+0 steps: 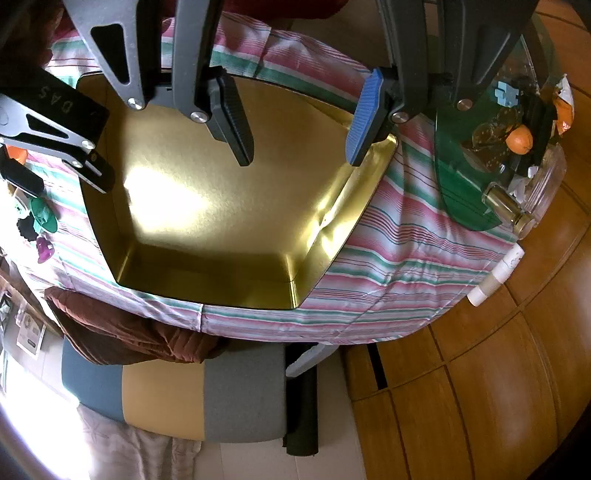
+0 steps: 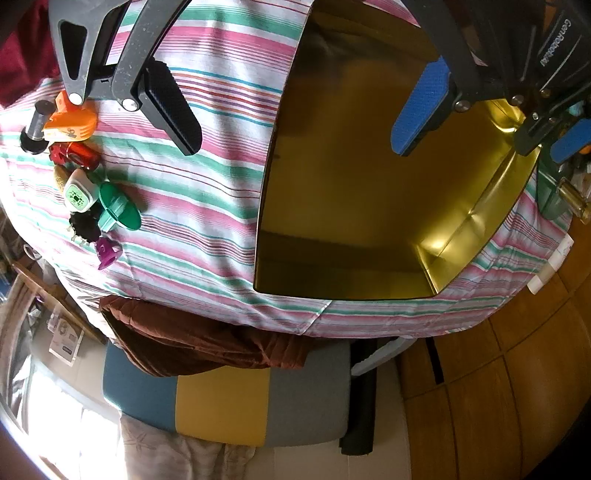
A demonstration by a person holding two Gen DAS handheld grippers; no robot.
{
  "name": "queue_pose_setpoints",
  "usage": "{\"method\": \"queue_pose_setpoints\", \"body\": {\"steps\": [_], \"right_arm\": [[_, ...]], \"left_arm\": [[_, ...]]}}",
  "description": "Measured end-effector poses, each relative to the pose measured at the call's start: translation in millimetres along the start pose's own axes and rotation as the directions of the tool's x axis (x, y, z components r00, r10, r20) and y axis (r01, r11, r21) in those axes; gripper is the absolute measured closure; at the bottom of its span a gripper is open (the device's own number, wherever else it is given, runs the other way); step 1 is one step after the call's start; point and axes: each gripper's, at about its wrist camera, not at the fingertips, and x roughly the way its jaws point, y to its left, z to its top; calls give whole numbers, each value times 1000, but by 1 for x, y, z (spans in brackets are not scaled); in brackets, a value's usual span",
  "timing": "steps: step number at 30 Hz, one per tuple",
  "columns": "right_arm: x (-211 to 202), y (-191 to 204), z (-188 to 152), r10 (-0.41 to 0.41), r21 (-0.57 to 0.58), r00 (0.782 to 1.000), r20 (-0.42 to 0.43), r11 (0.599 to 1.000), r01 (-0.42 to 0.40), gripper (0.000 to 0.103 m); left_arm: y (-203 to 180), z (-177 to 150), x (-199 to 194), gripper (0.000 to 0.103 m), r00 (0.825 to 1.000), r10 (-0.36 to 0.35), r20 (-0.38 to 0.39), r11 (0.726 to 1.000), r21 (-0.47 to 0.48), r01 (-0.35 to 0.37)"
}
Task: Organize rigid objects
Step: 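Move the right gripper from the gold tray toward the object pile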
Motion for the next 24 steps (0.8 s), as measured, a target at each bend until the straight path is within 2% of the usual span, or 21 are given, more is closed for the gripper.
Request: {"method": "queue_pose_setpoints", "body": {"steps": [6, 12, 18, 21, 24], "right_arm": [[-3, -5, -1, 4, 11, 1000, 5, 1000, -4, 0], [-9, -20, -1, 13, 54, 1000, 20, 998, -14, 0], [-13, -42, -6, -32, 42, 999, 22, 999, 31, 0], [-13, -57, -11, -42, 50, 999, 9, 998, 42, 0], [-13, -80, -16, -51, 86, 999, 2, 995, 51, 0]], "left_arm": [[-2, -2, 0, 51, 1000, 6, -1, 1000, 3, -6], [-4, -3, 2, 51, 1000, -17, -16, 1000, -3, 17], [-7, -8, 4, 51, 991, -124, -42, 992, -27, 123], [-12, -10, 4, 51, 981, -189, -46, 982, -22, 188], [-19, -14, 3, 51, 960, -276, -49, 961, -16, 276]]}}
